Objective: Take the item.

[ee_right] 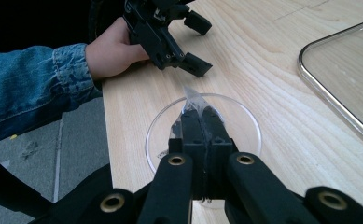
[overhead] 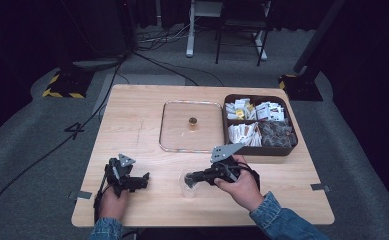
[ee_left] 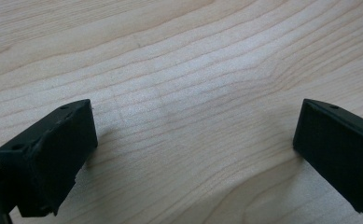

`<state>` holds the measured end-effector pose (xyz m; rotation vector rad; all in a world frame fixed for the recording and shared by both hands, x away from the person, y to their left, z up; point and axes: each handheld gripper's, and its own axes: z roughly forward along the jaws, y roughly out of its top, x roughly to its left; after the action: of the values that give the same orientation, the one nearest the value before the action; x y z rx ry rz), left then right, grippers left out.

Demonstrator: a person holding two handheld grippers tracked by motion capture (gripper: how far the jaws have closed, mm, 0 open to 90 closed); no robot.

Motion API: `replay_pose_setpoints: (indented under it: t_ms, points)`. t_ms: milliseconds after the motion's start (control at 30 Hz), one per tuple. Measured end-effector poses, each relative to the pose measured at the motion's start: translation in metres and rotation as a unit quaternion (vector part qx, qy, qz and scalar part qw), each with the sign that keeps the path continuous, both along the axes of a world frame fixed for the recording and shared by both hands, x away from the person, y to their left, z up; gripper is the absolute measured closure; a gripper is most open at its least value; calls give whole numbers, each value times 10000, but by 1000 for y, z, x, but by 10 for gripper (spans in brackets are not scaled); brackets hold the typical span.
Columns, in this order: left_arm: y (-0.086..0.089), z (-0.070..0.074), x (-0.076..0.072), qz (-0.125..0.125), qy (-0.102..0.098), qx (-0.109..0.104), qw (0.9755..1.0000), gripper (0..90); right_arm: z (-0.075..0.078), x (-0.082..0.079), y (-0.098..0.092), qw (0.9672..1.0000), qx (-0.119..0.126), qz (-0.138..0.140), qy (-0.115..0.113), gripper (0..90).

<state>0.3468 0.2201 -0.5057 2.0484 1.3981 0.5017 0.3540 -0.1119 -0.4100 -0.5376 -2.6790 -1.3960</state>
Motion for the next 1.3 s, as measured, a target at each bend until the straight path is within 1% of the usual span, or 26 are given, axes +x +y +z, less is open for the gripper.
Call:
replay_pose_setpoints:
  t_ms: [67,100,167,200,233,300,367,433,600,633,667,767,833,933,967,1033,1300]
  points:
    - [0,0,0,0,0,0,10000,0,-1,0,1,10000,-7,11,2,899]
    - [0,0,0,-1,1,1,10000,0,-3,0,2,10000,-10,33,8,874]
    - [0,0,0,-1,0,1,10000,0,-4,-1,4,10000,-12,47,2,753]
    - [0,0,0,-6,3,6,10000,0,-4,-2,5,9999,-17,42,-101,684]
    - [0,0,0,-3,1,2,10000,0,-4,-2,5,9999,-17,42,-101,684]
    - [0,0,0,-1,1,1,10000,0,-4,-3,7,9998,10,-3,-223,576]
    - [0,0,0,-1,1,0,10000,0,-4,-3,8,9997,7,-1,-253,560]
    - [0,0,0,-1,1,3,10000,0,-4,-3,8,9996,7,-7,-298,511]
    - [0,0,0,-1,0,1,10000,0,-4,-2,8,9994,64,-43,-342,450]
    - [0,0,0,-1,0,1,10000,0,-2,-1,7,9993,101,-84,-361,407]
    - [0,0,0,0,0,0,10000,0,-2,-1,7,9993,101,-84,-361,407]
    - [0,0,0,1,0,2,10000,0,3,-1,4,9988,155,-120,-446,350]
    - [0,0,0,-1,0,2,10000,0,11,0,-1,9980,177,-177,-588,305]
    - [0,0,0,-6,1,5,10000,0,19,0,-8,9973,241,-234,-660,286]
    - [0,0,0,-6,1,5,10000,0,19,0,-8,9973,241,-234,-660,286]
    - [0,0,0,-1,-2,-2,10000,0,25,1,-16,9967,255,-301,-714,277]
    - [0,0,0,1,0,1,10000,0,33,3,-43,9941,239,-600,-869,276]
